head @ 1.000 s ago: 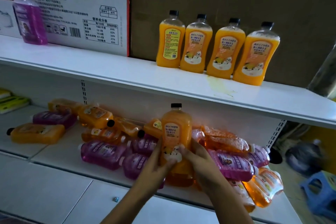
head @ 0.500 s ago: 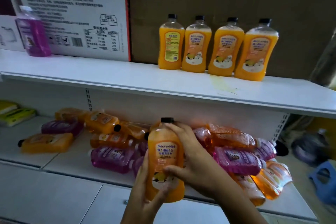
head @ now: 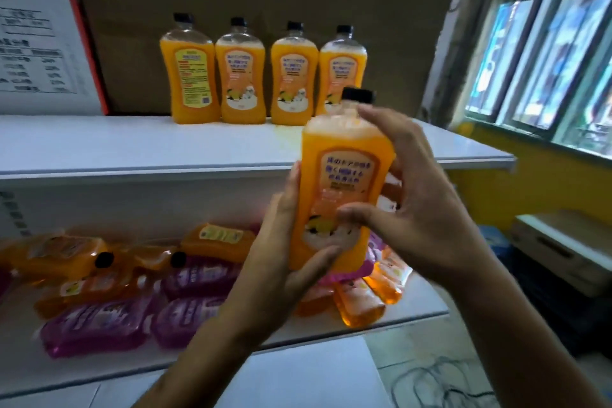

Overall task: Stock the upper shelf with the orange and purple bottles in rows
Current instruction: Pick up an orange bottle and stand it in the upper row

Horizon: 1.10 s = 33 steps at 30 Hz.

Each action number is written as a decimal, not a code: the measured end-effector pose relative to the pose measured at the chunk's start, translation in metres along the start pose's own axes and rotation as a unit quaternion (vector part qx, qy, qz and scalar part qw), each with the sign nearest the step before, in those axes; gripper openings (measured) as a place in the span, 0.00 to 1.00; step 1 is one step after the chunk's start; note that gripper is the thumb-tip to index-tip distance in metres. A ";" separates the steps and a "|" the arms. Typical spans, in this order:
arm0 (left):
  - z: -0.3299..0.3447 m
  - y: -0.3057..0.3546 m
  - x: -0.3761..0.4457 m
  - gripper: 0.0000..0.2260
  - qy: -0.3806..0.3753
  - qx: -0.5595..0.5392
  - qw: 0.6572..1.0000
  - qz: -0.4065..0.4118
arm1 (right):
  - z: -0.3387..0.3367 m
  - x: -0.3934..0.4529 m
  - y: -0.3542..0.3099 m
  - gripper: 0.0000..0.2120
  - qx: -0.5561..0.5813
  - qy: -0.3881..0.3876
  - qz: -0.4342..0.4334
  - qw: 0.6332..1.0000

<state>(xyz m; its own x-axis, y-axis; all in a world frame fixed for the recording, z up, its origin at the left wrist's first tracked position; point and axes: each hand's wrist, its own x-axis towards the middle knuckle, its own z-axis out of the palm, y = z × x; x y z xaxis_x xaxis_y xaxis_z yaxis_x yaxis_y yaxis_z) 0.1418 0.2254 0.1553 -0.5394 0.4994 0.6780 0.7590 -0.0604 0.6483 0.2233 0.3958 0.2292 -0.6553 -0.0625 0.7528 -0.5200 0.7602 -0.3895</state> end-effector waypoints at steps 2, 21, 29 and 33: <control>0.010 0.012 0.031 0.40 -0.037 0.030 0.998 0.029 | -0.023 0.009 0.004 0.42 -0.029 0.026 0.003 0.999; 0.068 0.014 0.175 0.38 -0.136 0.252 0.955 -0.075 | -0.082 0.107 0.102 0.43 -0.274 0.031 0.074 0.958; 0.077 0.008 0.172 0.23 -0.160 0.311 0.936 -0.044 | -0.060 0.148 0.165 0.46 -0.264 0.021 0.116 0.957; 0.077 0.008 0.170 0.19 -0.159 0.332 0.929 -0.044 | -0.052 0.159 0.186 0.47 -0.251 0.029 0.131 0.959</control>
<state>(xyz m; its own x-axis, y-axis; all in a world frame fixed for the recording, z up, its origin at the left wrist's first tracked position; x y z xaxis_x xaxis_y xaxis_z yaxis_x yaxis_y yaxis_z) 0.0846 0.3765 0.2486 -0.5551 0.7132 0.4281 0.8316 0.4863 0.2681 0.0506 0.5611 0.3044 -0.6883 0.1985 0.6978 -0.0020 0.9613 -0.2755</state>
